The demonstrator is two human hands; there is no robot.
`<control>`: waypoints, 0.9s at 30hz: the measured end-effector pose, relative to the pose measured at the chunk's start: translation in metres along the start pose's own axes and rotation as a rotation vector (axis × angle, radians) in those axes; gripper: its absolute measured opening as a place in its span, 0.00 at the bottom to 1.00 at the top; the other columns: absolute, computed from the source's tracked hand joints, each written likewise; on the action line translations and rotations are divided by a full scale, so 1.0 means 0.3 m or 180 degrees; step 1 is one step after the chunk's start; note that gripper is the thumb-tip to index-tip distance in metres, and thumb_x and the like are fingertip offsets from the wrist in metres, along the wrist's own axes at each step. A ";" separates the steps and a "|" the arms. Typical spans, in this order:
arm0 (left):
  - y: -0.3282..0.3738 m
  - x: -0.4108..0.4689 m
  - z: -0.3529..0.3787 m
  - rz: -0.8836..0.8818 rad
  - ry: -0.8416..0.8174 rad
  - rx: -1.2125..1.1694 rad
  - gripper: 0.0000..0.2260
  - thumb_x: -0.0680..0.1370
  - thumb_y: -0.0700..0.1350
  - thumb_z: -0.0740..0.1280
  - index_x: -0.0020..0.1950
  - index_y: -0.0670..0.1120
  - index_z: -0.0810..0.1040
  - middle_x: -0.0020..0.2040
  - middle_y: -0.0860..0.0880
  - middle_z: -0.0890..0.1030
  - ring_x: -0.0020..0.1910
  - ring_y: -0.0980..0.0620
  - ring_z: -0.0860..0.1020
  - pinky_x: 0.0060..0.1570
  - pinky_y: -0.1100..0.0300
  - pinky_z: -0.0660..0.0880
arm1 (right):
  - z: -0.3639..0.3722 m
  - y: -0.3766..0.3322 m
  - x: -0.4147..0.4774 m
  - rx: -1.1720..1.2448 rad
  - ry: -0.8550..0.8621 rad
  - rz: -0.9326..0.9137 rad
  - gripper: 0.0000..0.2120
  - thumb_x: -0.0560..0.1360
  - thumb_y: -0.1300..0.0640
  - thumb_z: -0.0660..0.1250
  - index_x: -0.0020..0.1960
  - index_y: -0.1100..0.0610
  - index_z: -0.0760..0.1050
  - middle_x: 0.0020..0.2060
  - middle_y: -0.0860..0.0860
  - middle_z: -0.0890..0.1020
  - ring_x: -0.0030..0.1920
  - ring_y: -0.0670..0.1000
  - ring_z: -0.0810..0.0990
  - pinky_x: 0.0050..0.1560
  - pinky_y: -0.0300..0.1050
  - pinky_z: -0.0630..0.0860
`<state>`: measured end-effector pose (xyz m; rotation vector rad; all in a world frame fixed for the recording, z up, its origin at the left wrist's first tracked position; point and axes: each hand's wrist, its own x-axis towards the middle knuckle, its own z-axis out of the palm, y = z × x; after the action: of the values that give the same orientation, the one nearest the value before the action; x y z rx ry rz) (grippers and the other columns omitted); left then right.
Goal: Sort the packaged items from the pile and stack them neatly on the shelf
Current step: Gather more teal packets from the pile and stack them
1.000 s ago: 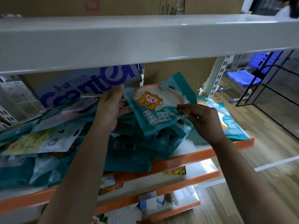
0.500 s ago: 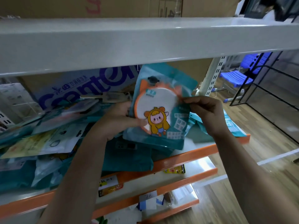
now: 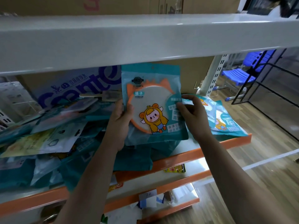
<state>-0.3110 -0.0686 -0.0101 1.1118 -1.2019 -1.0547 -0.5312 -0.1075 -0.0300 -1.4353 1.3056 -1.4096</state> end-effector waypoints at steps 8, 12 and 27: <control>-0.013 0.002 0.028 0.0237 0.0366 0.0559 0.18 0.77 0.59 0.65 0.54 0.44 0.80 0.49 0.40 0.82 0.51 0.35 0.79 0.52 0.31 0.75 | -0.065 0.035 0.033 -0.0076 -0.0539 0.0010 0.07 0.79 0.57 0.65 0.53 0.45 0.76 0.42 0.49 0.86 0.43 0.48 0.85 0.44 0.46 0.82; -0.032 -0.006 0.077 0.0161 0.0730 0.0420 0.15 0.77 0.58 0.65 0.53 0.50 0.81 0.49 0.45 0.83 0.50 0.42 0.81 0.56 0.35 0.76 | -0.139 0.078 0.109 -0.0279 -0.0560 0.0007 0.07 0.80 0.56 0.64 0.52 0.55 0.80 0.38 0.53 0.85 0.37 0.53 0.84 0.41 0.50 0.81; -0.114 -0.028 0.191 0.0094 0.0963 0.0219 0.07 0.82 0.46 0.63 0.51 0.47 0.79 0.47 0.42 0.80 0.46 0.48 0.78 0.50 0.46 0.75 | -0.438 0.289 0.335 -0.2185 0.0173 0.1359 0.31 0.71 0.41 0.72 0.62 0.62 0.71 0.55 0.58 0.80 0.53 0.59 0.80 0.54 0.53 0.77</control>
<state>-0.3697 -0.0698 -0.0432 1.2532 -1.0145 -0.7937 -0.6860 -0.2037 -0.0710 -1.4007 2.1109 -0.7449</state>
